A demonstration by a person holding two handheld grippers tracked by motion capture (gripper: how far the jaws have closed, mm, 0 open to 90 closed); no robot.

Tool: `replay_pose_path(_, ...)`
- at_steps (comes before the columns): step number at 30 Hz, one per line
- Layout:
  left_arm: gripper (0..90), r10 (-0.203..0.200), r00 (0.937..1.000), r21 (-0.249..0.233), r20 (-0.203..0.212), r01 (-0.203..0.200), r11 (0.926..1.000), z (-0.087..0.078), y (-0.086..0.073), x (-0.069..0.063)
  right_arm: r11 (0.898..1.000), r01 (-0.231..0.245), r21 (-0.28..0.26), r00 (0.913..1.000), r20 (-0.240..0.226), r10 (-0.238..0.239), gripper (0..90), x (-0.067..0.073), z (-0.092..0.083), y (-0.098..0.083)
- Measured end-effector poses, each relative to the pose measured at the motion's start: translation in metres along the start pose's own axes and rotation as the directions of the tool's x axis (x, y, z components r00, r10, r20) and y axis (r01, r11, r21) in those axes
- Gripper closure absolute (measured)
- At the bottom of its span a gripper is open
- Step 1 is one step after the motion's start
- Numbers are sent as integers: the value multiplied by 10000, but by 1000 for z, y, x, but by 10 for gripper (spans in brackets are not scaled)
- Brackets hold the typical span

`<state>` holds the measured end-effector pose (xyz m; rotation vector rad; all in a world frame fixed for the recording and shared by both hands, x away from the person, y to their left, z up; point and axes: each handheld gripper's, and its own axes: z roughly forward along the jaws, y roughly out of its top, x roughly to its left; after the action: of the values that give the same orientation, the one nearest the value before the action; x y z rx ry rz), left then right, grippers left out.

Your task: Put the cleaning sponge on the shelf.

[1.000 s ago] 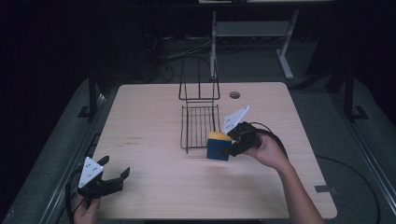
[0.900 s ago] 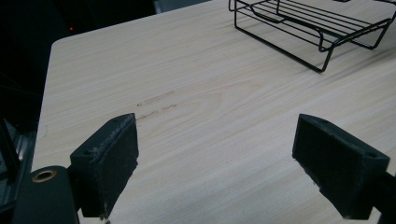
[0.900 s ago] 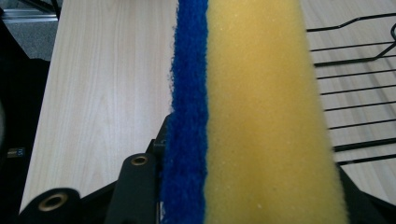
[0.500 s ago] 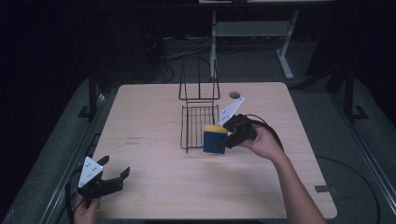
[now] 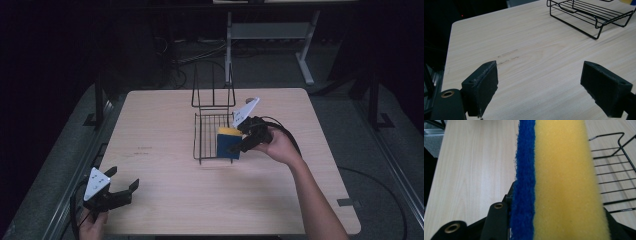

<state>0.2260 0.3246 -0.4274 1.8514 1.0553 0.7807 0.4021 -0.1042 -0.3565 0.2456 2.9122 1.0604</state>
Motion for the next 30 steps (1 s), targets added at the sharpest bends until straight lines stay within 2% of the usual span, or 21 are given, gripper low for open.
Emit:
replay_pose_path(6,139,9,10000,-7,7,-9,10000,0,0,-1,9999,-80,142,9999,124,78,567,-8,2,3)
replay_pose_path(9,139,2,10000,8,-5,-2,10000,0,0,0,10000,2,72,9999,121,-2,567,-11,2,5)
replay_pose_path(15,139,17,10000,19,12,-17,10000,1,0,0,9998,-126,-152,9999,53,126,567,-23,2,8)
replay_pose_path(20,139,-3,10000,6,22,3,10000,1,0,1,9994,-351,-45,9994,17,351,567,-28,4,7)
replay_pose_path(26,139,17,10000,26,61,-17,10000,2,0,1,9997,-253,-2,9997,70,253,567,-37,8,9)
replay_pose_path(30,139,-14,10000,31,68,14,10000,2,0,0,9990,-439,-114,9990,34,440,567,-43,10,8)
